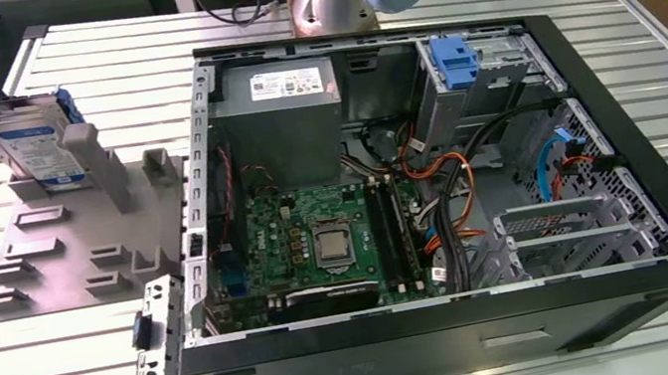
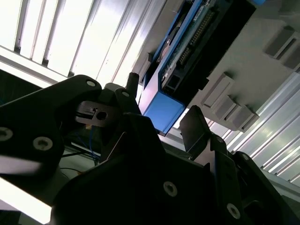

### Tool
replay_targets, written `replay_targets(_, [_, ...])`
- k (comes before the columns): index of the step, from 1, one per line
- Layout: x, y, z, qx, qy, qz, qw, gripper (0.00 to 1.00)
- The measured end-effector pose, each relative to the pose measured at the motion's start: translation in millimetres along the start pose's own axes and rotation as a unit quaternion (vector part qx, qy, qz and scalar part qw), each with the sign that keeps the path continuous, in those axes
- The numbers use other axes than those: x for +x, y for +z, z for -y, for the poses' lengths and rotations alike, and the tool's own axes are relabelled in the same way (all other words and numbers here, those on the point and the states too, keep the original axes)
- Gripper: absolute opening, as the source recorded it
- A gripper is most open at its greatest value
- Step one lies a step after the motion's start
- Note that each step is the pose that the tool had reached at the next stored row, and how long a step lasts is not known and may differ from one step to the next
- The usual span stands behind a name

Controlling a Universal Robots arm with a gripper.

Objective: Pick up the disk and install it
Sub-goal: 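Pick up the disk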

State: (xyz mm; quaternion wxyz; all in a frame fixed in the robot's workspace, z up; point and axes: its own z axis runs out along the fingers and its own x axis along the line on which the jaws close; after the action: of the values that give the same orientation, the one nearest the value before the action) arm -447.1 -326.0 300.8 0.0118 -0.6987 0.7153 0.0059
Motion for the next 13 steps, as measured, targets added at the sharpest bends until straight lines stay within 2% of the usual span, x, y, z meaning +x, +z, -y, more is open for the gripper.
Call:
replay_targets(3, [0.0,0.9,0.0,0.0011,0.000,0.0001,1.00000,0.62])
replay_targets(12, [-0.4,3.7,-0.4,0.0011,0.000,0.0000,1.00000,0.61])
replay_targets(13, [-0.4,3.8,-0.5,0.0011,0.000,0.0000,1.00000,0.54])
